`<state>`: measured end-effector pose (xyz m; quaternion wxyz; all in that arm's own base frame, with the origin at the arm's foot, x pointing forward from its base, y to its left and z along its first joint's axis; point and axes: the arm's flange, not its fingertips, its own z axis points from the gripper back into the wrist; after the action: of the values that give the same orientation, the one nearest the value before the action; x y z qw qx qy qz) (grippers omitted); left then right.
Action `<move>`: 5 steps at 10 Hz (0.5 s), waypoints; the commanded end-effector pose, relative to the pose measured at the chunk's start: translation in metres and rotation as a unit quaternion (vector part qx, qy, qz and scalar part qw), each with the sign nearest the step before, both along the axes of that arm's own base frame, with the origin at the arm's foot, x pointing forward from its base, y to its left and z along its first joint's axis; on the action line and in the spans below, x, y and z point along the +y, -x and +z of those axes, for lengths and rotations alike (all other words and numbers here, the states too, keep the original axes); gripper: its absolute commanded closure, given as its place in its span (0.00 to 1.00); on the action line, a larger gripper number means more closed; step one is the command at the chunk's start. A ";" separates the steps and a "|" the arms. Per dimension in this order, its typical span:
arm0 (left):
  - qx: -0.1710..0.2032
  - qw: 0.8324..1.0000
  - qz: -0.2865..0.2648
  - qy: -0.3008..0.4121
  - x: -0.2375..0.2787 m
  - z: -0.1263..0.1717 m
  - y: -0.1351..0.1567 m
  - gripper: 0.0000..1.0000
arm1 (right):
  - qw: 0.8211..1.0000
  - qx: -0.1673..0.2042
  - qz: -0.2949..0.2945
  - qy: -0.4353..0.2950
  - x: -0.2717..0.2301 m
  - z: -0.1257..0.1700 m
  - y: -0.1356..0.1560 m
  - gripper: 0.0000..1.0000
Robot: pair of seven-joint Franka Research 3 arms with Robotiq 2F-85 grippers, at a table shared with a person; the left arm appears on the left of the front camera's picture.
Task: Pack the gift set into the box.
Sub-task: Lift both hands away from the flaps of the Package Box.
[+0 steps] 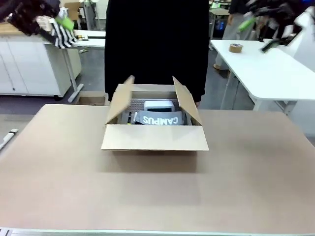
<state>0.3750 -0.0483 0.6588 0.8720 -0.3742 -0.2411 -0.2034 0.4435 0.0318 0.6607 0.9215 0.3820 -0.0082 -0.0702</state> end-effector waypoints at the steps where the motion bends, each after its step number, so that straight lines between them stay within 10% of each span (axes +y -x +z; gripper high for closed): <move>1: 0.062 0.989 -0.024 0.131 0.050 -0.054 -0.015 0.00 | 0.987 0.036 -0.003 -0.155 -0.053 -0.076 -0.012 0.00; 3: 0.126 0.964 0.012 0.234 0.106 -0.103 -0.040 0.00 | 0.973 0.010 -0.023 -0.229 -0.080 -0.128 -0.005 0.00; 4: 0.042 0.989 -0.016 0.142 0.058 -0.046 -0.004 0.00 | 0.989 0.017 -0.017 -0.148 -0.066 -0.065 -0.002 0.00; 5: 0.042 0.989 -0.016 0.142 0.058 -0.046 -0.004 0.00 | 0.989 0.017 -0.017 -0.148 -0.066 -0.065 -0.002 0.00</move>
<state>0.3902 0.0384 0.5807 0.8054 -0.5382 -0.2064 -0.1384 0.4485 -0.0492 0.5564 0.8339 0.5427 0.0094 -0.0998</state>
